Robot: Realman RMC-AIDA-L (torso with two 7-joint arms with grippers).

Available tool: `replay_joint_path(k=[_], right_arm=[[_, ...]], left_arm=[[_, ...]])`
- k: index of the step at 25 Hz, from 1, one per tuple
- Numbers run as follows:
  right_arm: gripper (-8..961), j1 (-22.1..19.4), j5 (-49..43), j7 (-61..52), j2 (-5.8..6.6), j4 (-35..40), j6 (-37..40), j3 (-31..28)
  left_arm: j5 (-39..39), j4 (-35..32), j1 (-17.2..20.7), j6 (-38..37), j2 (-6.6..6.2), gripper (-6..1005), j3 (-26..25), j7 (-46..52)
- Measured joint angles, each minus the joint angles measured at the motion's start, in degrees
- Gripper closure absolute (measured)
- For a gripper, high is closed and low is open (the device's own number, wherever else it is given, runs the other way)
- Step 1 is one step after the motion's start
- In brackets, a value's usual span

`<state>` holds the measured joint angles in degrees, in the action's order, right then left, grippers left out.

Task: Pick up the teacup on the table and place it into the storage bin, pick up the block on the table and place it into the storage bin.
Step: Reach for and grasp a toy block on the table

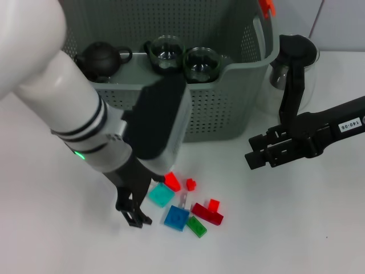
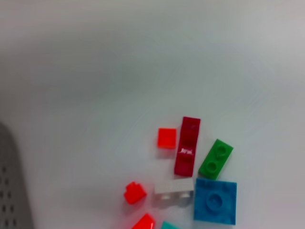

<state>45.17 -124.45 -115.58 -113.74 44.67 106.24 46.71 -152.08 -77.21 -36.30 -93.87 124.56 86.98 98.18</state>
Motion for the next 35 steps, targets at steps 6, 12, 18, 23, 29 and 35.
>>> replay_joint_path(k=[6, 12, 18, 23, 29, 35], right_arm=[[249, 0.0, 0.0, 0.0, 0.09, 0.0, -0.2, -0.5], [249, 0.0, 0.0, 0.3, 0.1, 0.0, -0.4, -0.7], [249, 0.0, 0.0, 0.4, 0.11, -0.1, -0.5, -0.7], [248, 0.0, 0.0, 0.4, 0.11, -0.1, -0.5, -0.7], [248, 0.0, 0.0, 0.5, 0.18, -0.1, -0.6, -0.7], [248, 0.0, -0.1, 0.5, 0.19, -0.1, -0.7, -0.7]], left_arm=[[0.8, 0.6, 0.4, 0.8, 0.22, 142, 4.6, 0.9], [2.2, 1.8, 0.0, 1.8, 0.25, 144, 7.1, 1.9], [3.0, 2.9, -0.2, 3.8, 0.25, 144, 9.6, 2.6], [3.5, 4.2, -0.6, 5.4, 0.25, 143, 11.5, 3.3], [4.0, 5.2, -1.0, 6.9, 0.25, 144, 12.3, 3.7], [4.2, 7.7, -2.0, 8.7, 0.24, 147, 12.0, 4.0]])
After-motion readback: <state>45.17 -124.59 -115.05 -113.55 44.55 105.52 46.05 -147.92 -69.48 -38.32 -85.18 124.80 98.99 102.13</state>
